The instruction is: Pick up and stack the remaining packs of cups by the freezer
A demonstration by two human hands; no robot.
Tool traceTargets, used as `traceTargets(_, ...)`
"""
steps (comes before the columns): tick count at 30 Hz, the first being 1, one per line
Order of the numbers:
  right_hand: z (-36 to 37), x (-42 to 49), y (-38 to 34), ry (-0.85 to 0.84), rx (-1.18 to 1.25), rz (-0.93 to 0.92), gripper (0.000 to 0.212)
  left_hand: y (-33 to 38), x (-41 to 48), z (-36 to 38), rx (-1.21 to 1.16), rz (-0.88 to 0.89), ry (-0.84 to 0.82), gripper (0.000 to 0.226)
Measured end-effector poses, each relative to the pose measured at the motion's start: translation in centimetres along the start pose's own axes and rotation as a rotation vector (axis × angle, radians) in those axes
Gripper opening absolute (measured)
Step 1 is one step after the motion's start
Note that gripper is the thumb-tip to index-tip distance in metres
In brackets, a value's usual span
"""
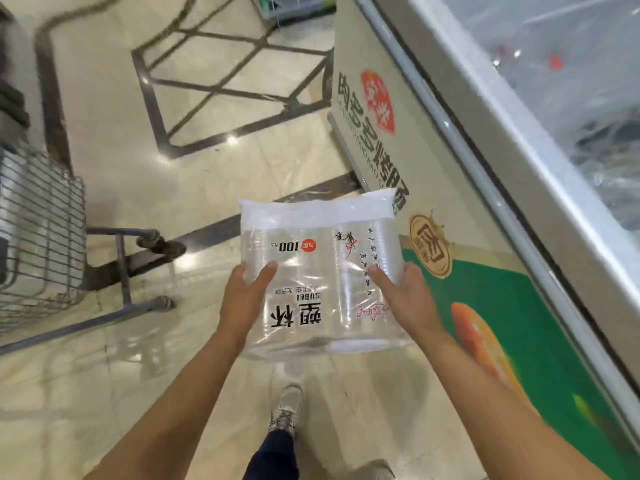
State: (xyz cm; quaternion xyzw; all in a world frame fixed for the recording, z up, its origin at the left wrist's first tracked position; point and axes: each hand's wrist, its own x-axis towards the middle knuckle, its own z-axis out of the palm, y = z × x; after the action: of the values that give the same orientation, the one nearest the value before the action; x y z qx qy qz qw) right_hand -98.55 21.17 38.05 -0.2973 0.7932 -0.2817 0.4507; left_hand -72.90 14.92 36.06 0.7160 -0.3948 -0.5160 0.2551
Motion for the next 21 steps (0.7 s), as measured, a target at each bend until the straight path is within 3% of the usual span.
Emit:
traceTargets(6, -1.3, -7.1, -20.0, -0.03, -0.09, -0.161, 0.054, 15.0, -3.3, -13.1, -0.01, 0.095, 0.063, 0.065)
traceTargets(11, -0.1, -12.0, -33.7, -0.05, -0.123, -0.303, 0.068, 25.5, -5.2, -22.9, -0.064, 0.176, 0.114, 0.058)
traceTargets(16, 0.9, -15.1, -43.8, -0.049, -0.164, -0.414, 0.063, 31.7, -5.2, -30.5, -0.101, 0.239, 0.141, 0.089)
traceTargets(21, 3.1, -15.2, -50.1, -0.093, -0.262, -0.513, 0.061, 34.3, -5.7, -35.2, -0.218, 0.255, 0.21, 0.074)
